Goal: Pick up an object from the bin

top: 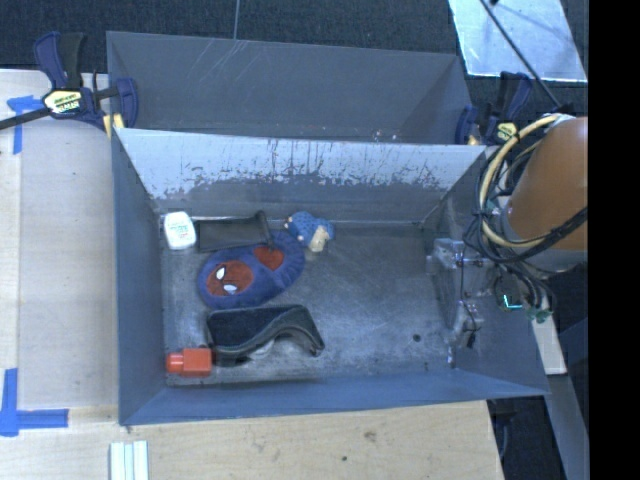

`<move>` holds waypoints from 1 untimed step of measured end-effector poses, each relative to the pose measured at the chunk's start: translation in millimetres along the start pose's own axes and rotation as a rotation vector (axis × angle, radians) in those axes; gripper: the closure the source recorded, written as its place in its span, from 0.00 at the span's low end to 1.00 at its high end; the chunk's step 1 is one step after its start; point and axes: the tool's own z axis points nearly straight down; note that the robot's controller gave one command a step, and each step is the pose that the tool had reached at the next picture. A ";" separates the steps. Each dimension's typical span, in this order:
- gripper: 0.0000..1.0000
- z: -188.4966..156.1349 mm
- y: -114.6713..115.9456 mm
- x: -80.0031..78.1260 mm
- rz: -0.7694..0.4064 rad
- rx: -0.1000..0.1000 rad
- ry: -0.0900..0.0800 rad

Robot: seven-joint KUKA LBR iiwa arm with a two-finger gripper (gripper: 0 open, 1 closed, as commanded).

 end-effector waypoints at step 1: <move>0.00 2.7 68.6 -98.9 0.165 -0.002 -0.013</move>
Offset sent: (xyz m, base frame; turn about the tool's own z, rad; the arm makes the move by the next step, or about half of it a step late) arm 0.0963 0.0653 -0.0036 0.1702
